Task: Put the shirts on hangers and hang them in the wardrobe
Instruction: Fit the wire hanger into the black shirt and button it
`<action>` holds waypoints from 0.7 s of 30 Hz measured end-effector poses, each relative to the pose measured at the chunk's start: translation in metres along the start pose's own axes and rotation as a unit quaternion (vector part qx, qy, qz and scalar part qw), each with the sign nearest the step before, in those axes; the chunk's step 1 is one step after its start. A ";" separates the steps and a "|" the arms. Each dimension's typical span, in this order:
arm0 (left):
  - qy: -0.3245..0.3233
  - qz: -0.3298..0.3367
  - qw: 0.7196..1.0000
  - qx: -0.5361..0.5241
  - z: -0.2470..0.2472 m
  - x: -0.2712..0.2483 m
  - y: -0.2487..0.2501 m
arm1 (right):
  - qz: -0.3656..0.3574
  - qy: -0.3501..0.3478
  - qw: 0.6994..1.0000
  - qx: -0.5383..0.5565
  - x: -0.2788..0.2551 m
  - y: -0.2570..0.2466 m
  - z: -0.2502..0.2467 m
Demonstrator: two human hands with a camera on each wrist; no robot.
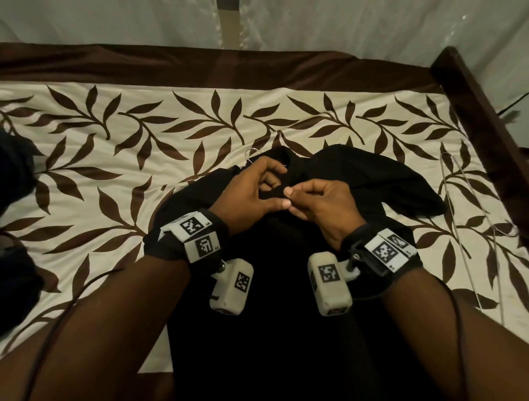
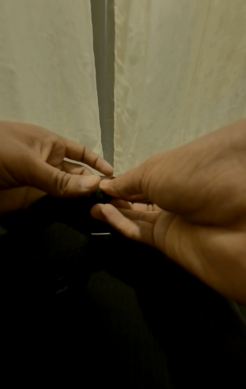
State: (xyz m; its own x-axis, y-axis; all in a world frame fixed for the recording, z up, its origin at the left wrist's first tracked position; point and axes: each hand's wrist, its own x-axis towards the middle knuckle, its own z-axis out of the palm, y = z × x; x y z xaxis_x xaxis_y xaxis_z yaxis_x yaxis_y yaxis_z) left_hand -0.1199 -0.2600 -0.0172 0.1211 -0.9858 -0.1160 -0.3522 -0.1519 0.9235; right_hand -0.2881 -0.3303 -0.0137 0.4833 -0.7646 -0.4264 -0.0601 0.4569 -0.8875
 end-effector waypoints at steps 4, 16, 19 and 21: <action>0.018 0.017 1.000 0.011 -0.001 0.002 0.000 | -0.023 -0.028 0.997 -0.073 0.003 -0.002 -0.002; -0.054 -0.032 0.994 -0.086 -0.003 0.007 -0.002 | -0.233 -0.019 0.887 -0.398 0.015 0.009 -0.011; -0.048 -0.026 0.994 -0.091 -0.004 0.005 -0.001 | -0.276 -0.017 0.845 -0.457 0.016 0.003 -0.015; -0.049 -0.019 0.995 -0.082 -0.006 0.004 0.000 | -0.297 -0.050 0.834 -0.462 0.018 -0.005 -0.019</action>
State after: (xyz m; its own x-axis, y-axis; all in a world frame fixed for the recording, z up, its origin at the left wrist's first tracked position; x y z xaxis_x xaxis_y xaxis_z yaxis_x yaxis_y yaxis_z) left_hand -0.1136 -0.2638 -0.0150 0.0372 -0.9829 -0.1805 -0.1910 -0.1842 0.9641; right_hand -0.2957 -0.3552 -0.0204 0.7361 -0.6675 0.1127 -0.4086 -0.5708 -0.7122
